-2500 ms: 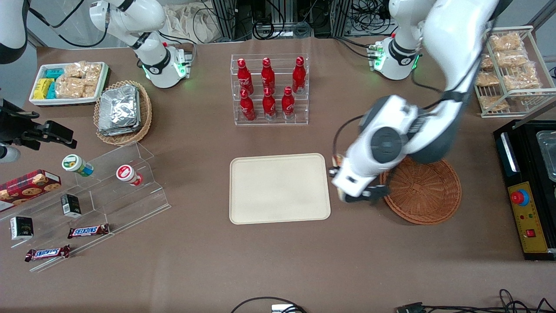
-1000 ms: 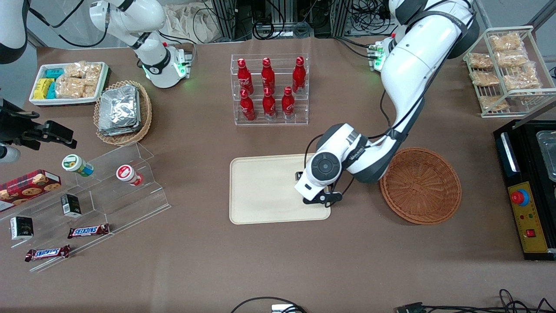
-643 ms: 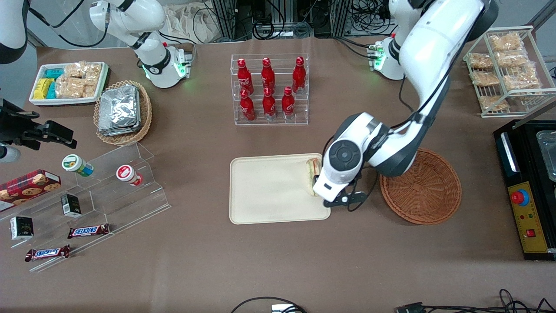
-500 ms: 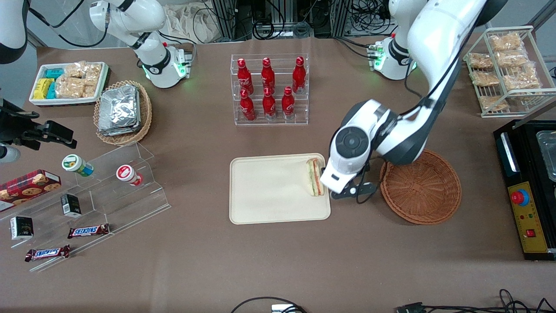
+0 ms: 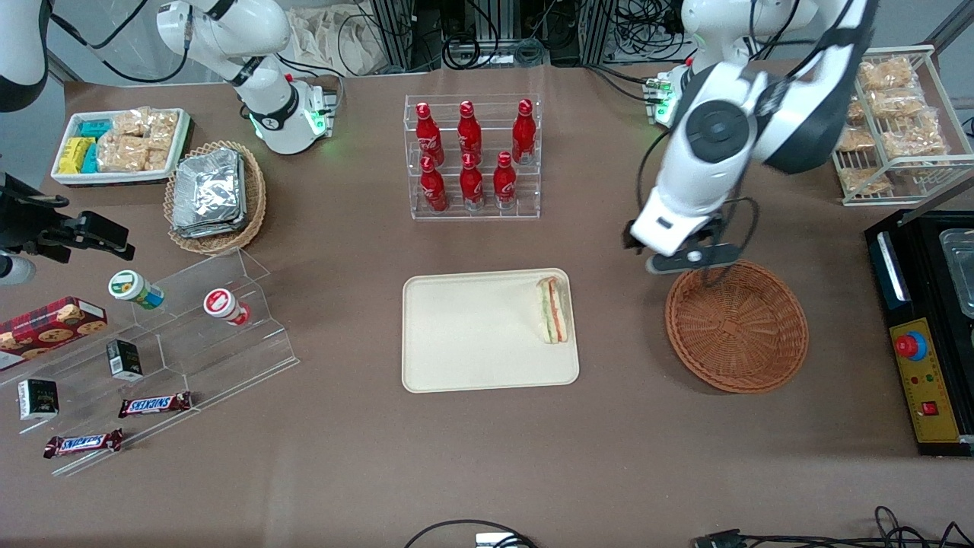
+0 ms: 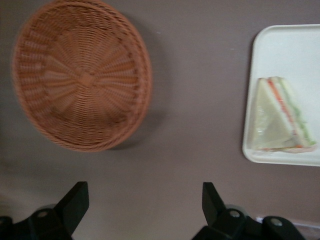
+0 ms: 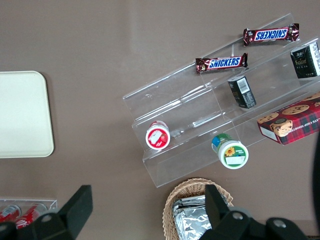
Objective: Place sandwich from basket to tray
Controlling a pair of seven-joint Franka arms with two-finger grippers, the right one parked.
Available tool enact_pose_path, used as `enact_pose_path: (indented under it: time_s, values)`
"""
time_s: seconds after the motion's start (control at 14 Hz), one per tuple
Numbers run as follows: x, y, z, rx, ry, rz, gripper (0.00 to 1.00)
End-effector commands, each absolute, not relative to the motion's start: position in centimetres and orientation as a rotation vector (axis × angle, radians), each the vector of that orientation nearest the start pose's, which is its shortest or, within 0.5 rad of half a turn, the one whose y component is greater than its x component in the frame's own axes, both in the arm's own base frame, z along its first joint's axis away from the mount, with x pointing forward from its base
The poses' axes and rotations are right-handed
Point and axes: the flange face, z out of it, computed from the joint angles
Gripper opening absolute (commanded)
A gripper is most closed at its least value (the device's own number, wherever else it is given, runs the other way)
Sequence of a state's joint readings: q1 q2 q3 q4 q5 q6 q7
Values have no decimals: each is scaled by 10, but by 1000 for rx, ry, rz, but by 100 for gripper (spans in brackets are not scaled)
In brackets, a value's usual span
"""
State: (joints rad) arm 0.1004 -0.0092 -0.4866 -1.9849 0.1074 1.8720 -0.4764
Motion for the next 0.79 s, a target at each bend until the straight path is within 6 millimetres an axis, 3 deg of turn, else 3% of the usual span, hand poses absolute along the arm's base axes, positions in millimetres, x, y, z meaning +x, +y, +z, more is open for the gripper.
enact_pose_path:
  time_s: [0.0,0.29,0.71]
  values:
    - [524,-133,474,-3034,-48,90,100]
    - [548,-54,508,-3050,-77,81,100]
    - [578,-39,518,-3097,-123,72,100]
